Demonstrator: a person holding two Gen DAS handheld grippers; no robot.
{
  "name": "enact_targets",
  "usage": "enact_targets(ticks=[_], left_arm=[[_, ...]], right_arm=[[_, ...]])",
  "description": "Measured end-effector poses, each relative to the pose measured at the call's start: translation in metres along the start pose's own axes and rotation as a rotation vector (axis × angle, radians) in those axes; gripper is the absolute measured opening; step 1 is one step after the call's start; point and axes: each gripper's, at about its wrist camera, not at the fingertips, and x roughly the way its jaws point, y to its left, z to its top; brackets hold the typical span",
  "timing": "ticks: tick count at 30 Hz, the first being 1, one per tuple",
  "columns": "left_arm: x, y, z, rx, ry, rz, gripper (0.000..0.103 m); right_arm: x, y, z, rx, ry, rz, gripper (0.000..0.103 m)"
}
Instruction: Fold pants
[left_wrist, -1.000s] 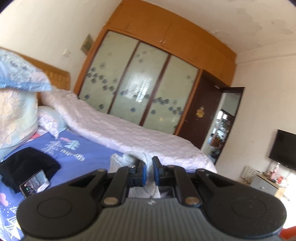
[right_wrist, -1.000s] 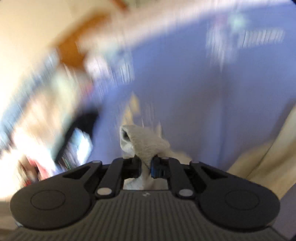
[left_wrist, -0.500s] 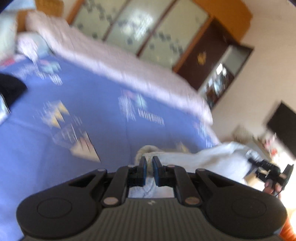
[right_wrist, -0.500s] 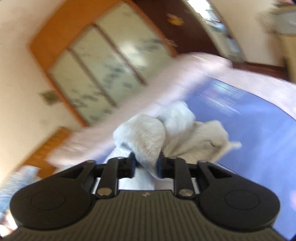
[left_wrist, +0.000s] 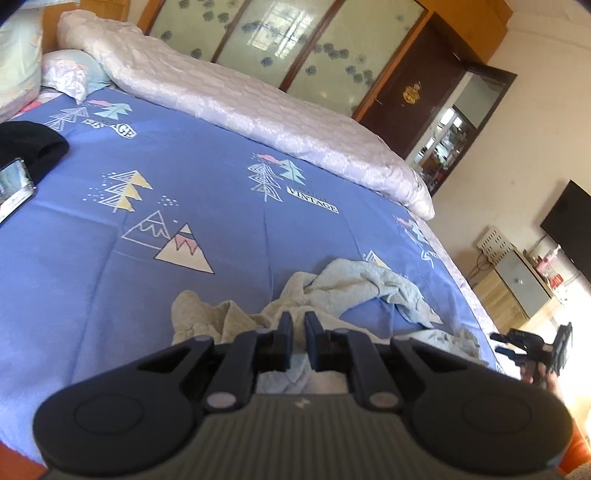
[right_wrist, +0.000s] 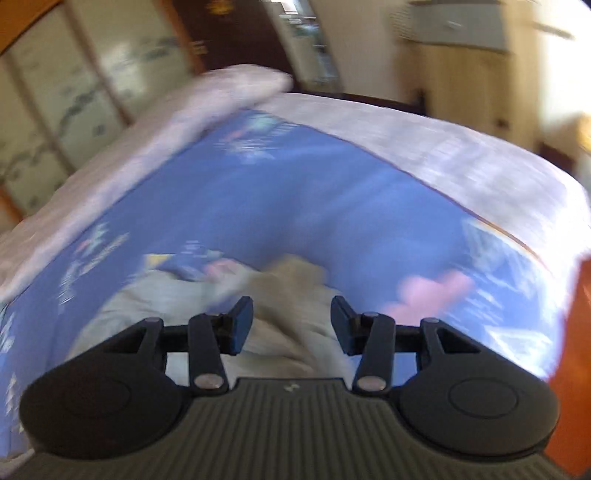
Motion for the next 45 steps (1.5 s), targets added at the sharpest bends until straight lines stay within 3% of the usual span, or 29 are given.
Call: enact_targets(ticks=[4,8,10,11,12,14,17,19,21,23,25,28,33,39,41,43,45], left_arm=[[-0.002,0.005,0.001,-0.027,-0.025,0.026,0.008],[-0.014,0.023,0.014,-0.088,-0.071,0.06,0.008],[-0.021,0.033,0.021,-0.122,-0.103,0.069,0.008],[-0.024,0.035,0.023,-0.128,-0.115,0.077,0.008],[-0.028,0.036,0.027,-0.127,-0.127,0.094,0.008],[-0.032,0.038,0.032,-0.118,-0.145,0.123,0.008],[-0.041,0.045,0.039,-0.126,-0.172,0.142,0.008],[-0.047,0.048,0.041,-0.127,-0.206,0.165,0.004],[-0.056,0.051,0.043,-0.131,-0.25,0.19,0.004],[-0.059,0.058,0.044,-0.163,-0.258,0.163,0.004],[-0.056,0.061,0.045,-0.175,-0.241,0.139,0.004],[-0.044,0.052,0.039,-0.122,-0.192,0.138,0.006],[-0.013,0.041,0.028,-0.002,-0.093,0.191,0.016],[0.012,0.055,0.027,0.062,-0.031,0.231,0.061],[0.021,0.061,0.029,0.07,-0.002,0.21,0.093],[0.031,0.064,0.03,0.095,0.011,0.165,0.101],[0.046,0.066,0.032,0.125,0.037,0.157,0.101]], right_arm=[[0.036,0.021,0.011,-0.11,0.028,-0.064,0.051],[0.084,0.012,0.024,-0.114,0.099,-0.178,0.051],[0.106,0.003,0.026,-0.104,0.166,-0.174,0.049],[0.115,0.005,0.025,-0.094,0.196,-0.164,0.028],[0.117,0.005,0.027,-0.092,0.209,-0.166,0.014],[0.107,0.0,0.037,-0.057,0.167,-0.161,0.013],[0.059,-0.021,0.063,0.086,-0.026,-0.059,0.009],[0.032,-0.043,0.07,0.157,-0.093,-0.046,0.009],[0.015,-0.062,0.068,0.161,-0.129,-0.1,0.011],[0.01,-0.075,0.06,0.101,-0.107,-0.202,0.018],[0.014,-0.085,0.055,0.059,-0.034,-0.275,0.041],[0.01,-0.099,0.051,0.103,-0.039,-0.287,0.044],[-0.001,-0.094,0.048,0.13,-0.036,-0.241,0.044],[-0.004,-0.063,0.041,0.116,0.003,-0.16,0.046],[-0.005,-0.064,0.04,0.16,0.017,-0.141,0.046],[-0.006,-0.066,0.038,0.213,0.03,-0.128,0.046],[-0.005,-0.069,0.04,0.257,0.042,-0.121,0.046]])
